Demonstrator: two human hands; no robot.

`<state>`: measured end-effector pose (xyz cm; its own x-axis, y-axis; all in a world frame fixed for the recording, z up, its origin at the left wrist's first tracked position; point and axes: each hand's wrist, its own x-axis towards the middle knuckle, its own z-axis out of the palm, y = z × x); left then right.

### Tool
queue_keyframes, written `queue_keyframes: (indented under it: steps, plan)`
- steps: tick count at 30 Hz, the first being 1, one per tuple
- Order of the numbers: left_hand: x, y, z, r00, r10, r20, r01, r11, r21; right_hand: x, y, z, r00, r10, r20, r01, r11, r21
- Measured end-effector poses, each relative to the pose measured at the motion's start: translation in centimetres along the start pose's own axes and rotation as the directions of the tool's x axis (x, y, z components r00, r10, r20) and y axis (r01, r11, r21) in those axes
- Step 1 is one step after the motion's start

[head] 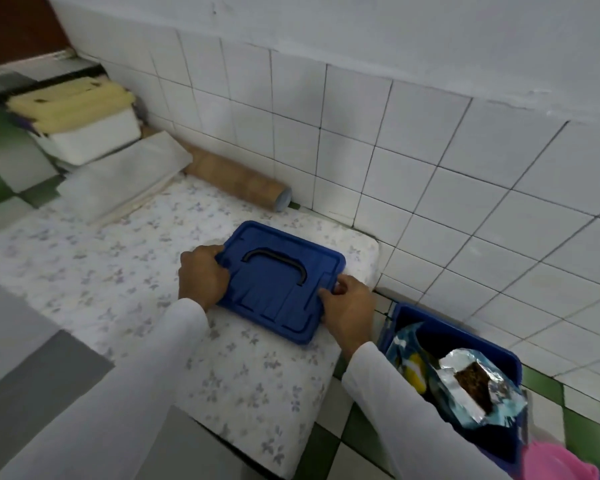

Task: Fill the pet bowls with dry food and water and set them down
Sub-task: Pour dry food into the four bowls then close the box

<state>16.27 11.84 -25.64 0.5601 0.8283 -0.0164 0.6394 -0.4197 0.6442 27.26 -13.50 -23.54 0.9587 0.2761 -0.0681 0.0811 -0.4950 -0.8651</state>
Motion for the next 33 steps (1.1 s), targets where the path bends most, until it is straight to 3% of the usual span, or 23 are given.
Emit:
queue_keyframes:
  steps: [7, 17, 20, 26, 33]
  plan:
    - [2.4, -1.7, -0.6, 0.999, -0.038, 0.011, 0.038, 0.999, -0.013, 0.9, -0.6, 2.8, 0.999, 0.023, 0.031, -0.022, 0.999, -0.045]
    - [1.1, -0.6, -0.9, 0.987, 0.161, 0.000, -0.159, 0.974, 0.160, 1.1, -1.1, 3.5, 0.999, 0.011, 0.052, 0.001, 0.975, -0.224]
    - [-0.5, 0.3, -1.1, 0.979, 0.203, -0.002, -0.199, 0.962, 0.187, 0.3, -1.4, 3.0, 0.995, -0.051, 0.087, 0.072, 0.966, -0.247]
    - [-3.0, 2.6, 0.2, 0.925, 0.365, 0.100, -0.378, 0.875, 0.302, -1.7, -1.1, 0.6, 0.971, -0.191, 0.146, 0.235, 0.880, -0.413]
    - [-6.8, 7.9, 4.6, 0.834, 0.511, 0.209, -0.550, 0.797, 0.250, -2.7, 1.6, -4.5, 0.990, -0.064, 0.126, 0.115, 0.884, -0.452]
